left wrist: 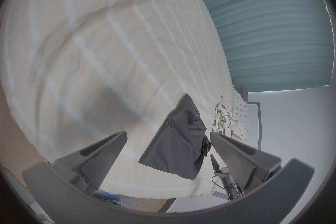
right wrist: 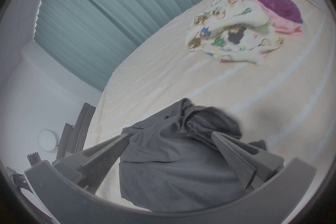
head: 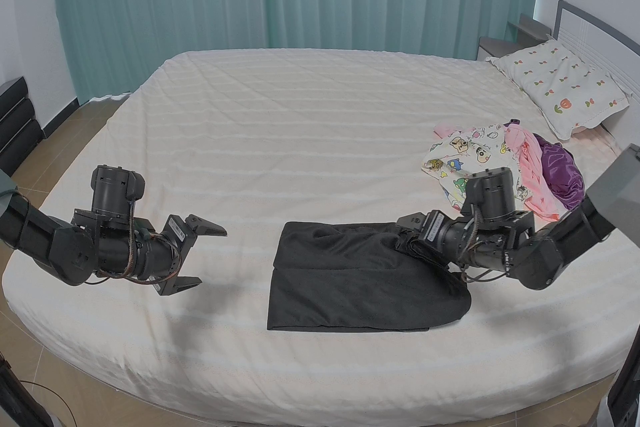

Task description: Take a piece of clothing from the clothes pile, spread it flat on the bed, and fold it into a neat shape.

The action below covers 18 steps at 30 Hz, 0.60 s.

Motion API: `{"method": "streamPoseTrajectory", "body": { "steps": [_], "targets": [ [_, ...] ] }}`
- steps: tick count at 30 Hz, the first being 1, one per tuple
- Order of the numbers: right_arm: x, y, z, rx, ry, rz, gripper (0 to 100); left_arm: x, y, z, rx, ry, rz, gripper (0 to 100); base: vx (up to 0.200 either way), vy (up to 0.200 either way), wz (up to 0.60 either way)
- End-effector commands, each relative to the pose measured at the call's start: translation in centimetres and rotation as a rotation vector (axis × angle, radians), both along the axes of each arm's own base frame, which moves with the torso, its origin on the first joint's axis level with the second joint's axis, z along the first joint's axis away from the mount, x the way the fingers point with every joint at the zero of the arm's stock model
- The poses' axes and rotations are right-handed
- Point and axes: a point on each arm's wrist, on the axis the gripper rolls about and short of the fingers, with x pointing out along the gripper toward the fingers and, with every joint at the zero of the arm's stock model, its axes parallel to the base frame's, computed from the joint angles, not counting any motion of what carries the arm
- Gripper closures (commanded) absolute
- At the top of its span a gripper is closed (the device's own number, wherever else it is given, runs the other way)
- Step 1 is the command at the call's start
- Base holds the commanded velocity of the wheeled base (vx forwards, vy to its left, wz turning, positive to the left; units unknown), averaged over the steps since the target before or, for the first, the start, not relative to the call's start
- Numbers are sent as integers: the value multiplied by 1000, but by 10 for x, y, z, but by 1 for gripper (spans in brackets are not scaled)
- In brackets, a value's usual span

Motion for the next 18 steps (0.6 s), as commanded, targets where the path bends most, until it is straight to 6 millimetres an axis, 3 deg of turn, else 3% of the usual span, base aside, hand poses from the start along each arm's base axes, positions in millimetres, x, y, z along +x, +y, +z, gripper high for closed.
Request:
{"method": "streamPoseTrajectory", "body": {
  "steps": [1,9,18],
  "targets": [
    [25,31,-37,3,50,28,0,1,0,-3,2,8,1,0,0,0,0],
    [43,36,-52,-6,57,9,0,2,0,-4,2,13,1,0,0,0,0],
    [85,7,-50,-9,-43,-144,0,2,0,-5,4,16,2,0,0,0,0]
  ]
}}
